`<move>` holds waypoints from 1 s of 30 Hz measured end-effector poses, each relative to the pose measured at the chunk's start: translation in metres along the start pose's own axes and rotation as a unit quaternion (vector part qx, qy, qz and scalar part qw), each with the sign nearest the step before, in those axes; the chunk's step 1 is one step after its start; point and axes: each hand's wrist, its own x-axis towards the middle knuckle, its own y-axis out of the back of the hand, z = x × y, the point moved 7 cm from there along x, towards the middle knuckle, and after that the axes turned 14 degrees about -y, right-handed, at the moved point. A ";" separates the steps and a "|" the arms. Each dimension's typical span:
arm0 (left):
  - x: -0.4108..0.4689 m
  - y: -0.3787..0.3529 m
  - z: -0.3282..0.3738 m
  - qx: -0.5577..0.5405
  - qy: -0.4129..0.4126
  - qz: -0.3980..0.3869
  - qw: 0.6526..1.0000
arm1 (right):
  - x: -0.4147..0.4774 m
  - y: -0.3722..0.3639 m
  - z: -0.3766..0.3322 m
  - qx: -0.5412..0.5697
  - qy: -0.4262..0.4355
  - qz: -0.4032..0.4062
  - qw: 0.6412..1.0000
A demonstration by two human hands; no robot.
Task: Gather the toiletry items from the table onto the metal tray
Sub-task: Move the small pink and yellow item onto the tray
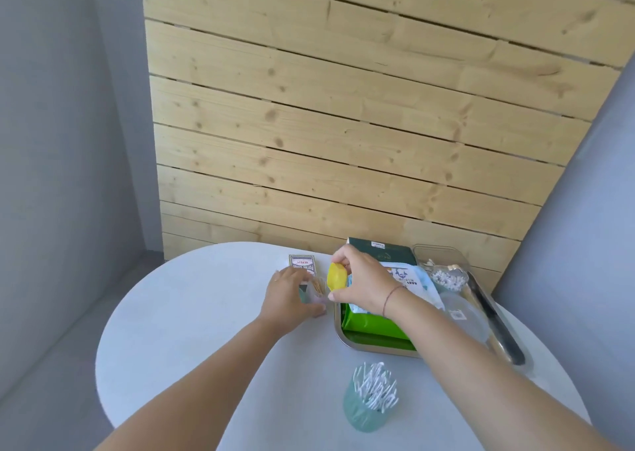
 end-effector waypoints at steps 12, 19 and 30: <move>-0.027 0.037 0.047 -0.204 -0.020 0.106 0.973 | -0.011 0.021 -0.019 -0.075 0.071 0.039 0.994; -0.037 0.049 0.085 -0.096 -0.067 0.155 0.981 | -0.030 0.039 -0.035 -0.073 0.070 0.066 0.993; -0.047 0.049 0.111 -0.059 -0.075 0.190 0.977 | -0.040 0.043 -0.031 -0.104 0.063 0.031 0.992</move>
